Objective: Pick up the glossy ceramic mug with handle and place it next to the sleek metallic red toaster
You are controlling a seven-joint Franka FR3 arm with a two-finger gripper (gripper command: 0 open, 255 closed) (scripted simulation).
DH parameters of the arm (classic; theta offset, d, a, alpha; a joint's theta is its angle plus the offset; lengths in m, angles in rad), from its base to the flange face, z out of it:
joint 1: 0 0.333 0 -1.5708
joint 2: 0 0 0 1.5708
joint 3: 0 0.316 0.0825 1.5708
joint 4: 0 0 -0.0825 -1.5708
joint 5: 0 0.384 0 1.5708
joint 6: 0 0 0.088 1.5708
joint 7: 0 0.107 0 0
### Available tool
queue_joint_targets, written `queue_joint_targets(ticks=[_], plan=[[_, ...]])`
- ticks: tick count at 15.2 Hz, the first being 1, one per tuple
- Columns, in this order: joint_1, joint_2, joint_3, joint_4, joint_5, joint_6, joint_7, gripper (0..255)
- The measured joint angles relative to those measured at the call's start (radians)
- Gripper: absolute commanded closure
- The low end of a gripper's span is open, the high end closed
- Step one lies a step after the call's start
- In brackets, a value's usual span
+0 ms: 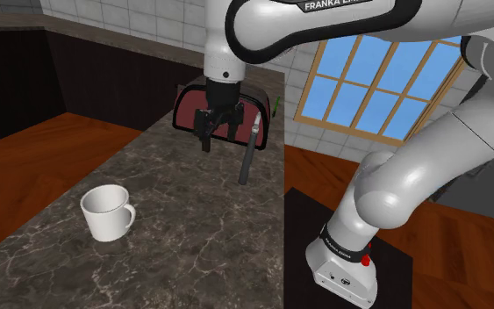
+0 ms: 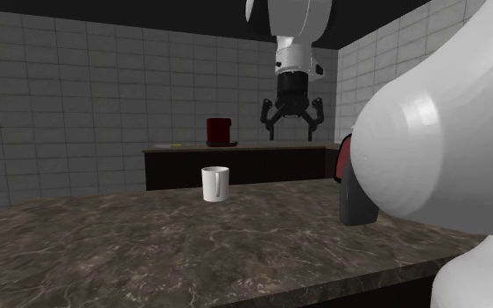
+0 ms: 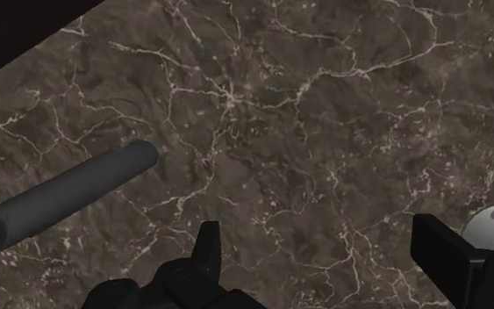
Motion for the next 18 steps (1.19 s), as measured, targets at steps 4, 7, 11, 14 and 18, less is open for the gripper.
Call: queue_joint_targets(ticks=[4,7,11,14,18], plan=[[0.017,0.127,0.062,0.063,0.002,0.079,0.079,0],[0.024,0.233,0.096,0.125,-0.017,0.132,0.13,0],[0.045,0.364,0.139,0.211,-0.055,0.186,0.213,0],[0.068,0.477,0.162,0.298,-0.1,0.215,0.28,0],[0.11,0.621,0.175,0.414,-0.164,0.242,0.36,0]])
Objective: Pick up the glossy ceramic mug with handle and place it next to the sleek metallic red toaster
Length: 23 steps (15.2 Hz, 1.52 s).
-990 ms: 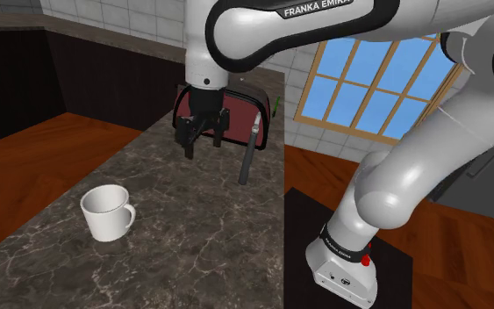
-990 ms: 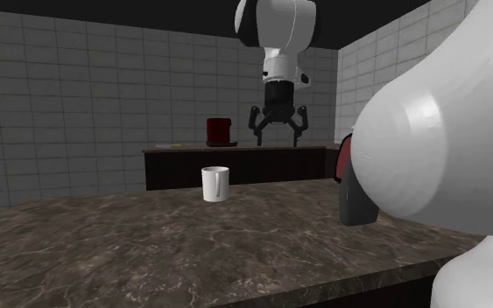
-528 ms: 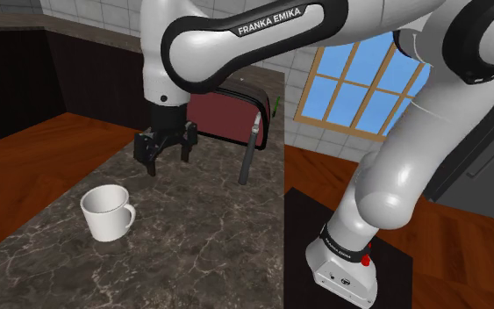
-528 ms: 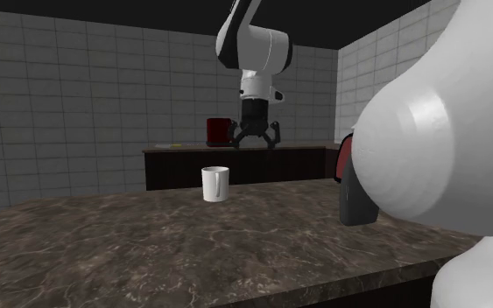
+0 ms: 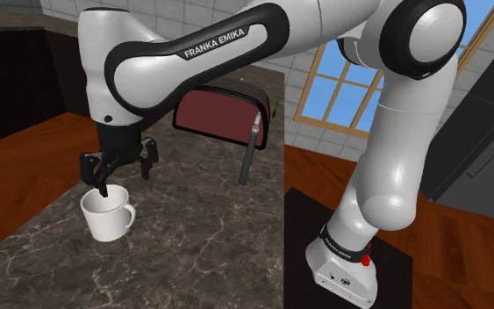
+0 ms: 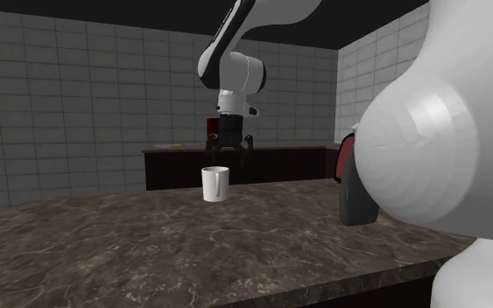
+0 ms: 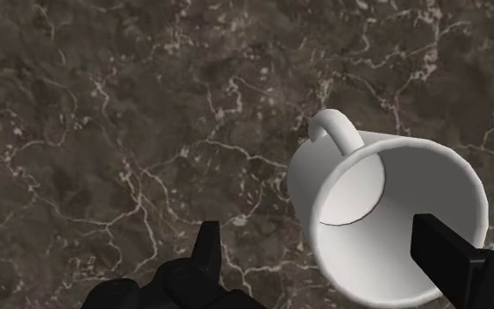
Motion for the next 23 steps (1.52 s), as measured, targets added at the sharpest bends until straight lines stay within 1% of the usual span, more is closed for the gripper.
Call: queue_joint_targets(ticks=[7,14,15,23], plan=[[0.013,0.055,-0.005,-0.031,-0.026,0.083,0.019,0],[0.014,0.059,-0.006,-0.037,-0.028,0.094,0.02,0],[0.014,0.059,-0.006,-0.037,-0.028,0.094,0.02,255],[0.014,0.059,-0.006,-0.037,-0.028,0.093,0.02,255]])
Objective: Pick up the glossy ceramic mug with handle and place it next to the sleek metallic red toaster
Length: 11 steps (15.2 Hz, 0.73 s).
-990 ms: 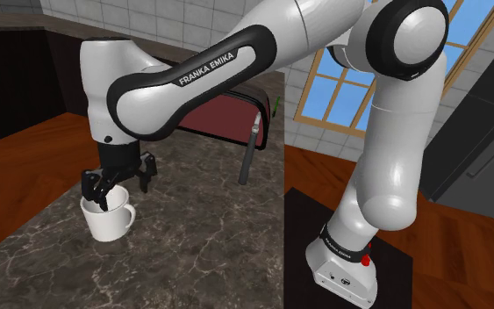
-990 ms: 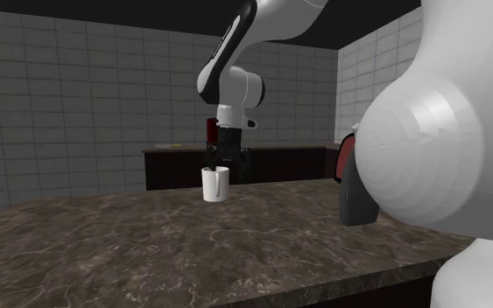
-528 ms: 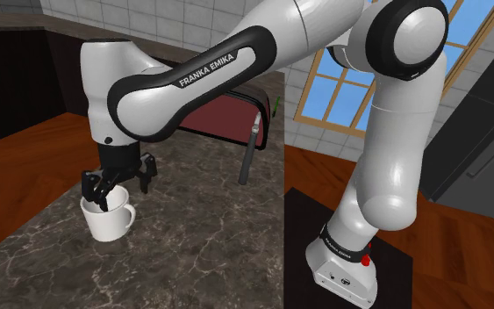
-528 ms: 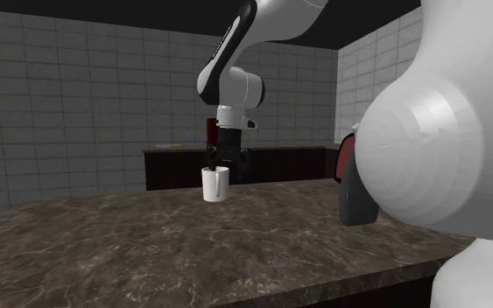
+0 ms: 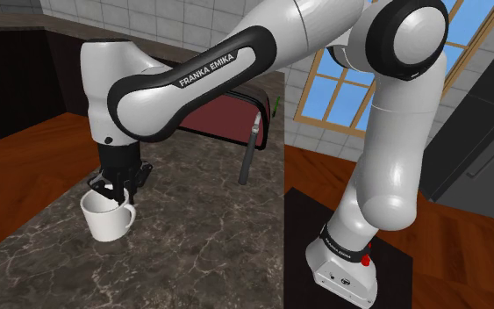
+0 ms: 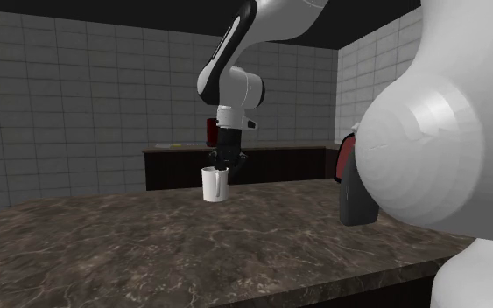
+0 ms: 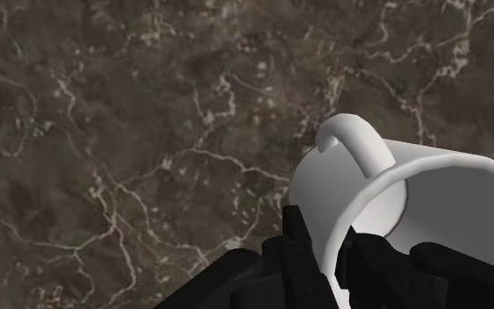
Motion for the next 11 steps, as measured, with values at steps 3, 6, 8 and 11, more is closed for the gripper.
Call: queue_joint_targets(ticks=[3,6,8,11], plan=[[-0.001,-0.006,0.001,0.001,0.003,-0.006,-0.001,255],[-0.003,-0.018,0.003,0.02,0.009,-0.036,-0.004,255],[-0.005,-0.032,0.005,0.028,0.016,-0.057,-0.008,255],[-0.008,-0.054,0.009,0.043,0.026,-0.093,-0.011,255]])
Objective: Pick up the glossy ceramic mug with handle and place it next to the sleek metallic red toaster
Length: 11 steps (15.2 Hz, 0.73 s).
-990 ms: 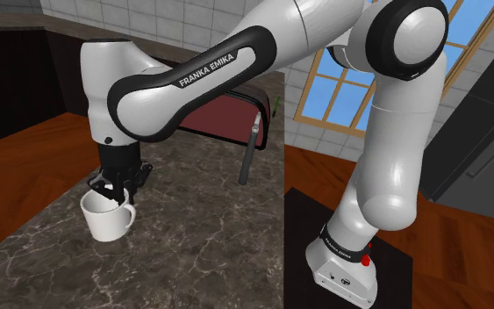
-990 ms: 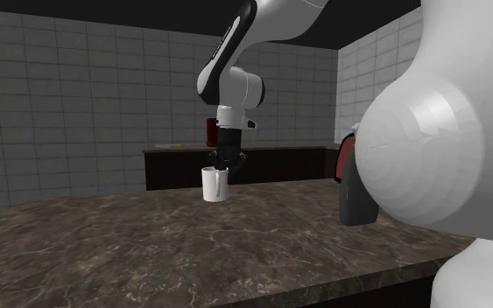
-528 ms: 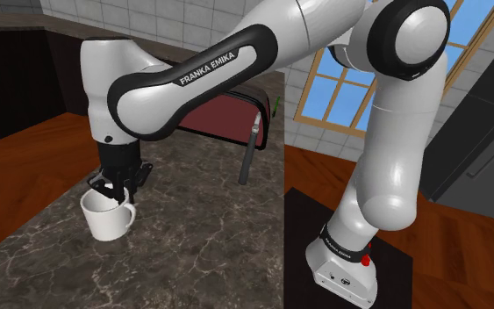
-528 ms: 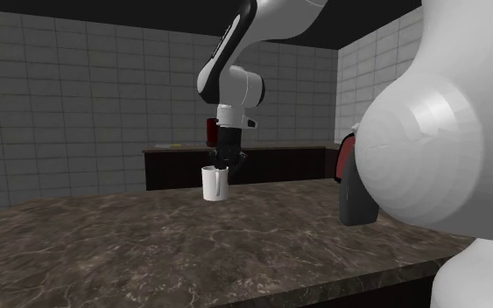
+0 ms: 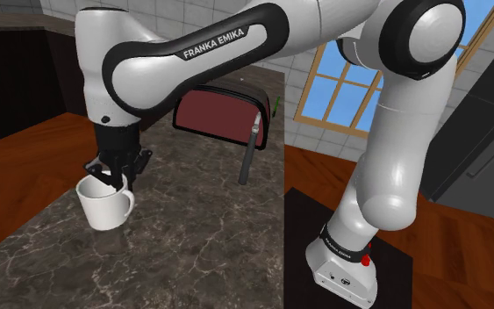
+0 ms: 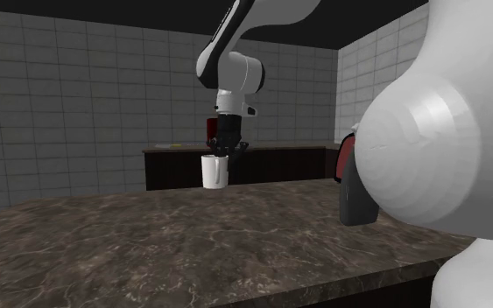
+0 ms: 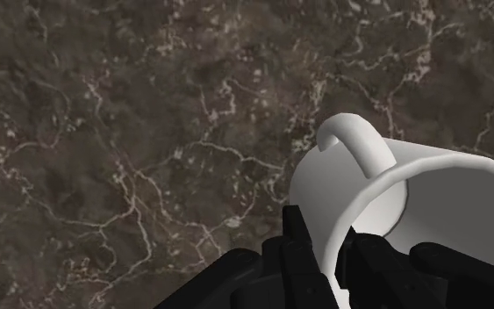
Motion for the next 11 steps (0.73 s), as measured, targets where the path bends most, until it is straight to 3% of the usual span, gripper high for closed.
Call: queue_joint_targets(ticks=[11], plan=[[-0.004,-0.047,0.006,0.091,0.021,-0.134,-0.004,255]])
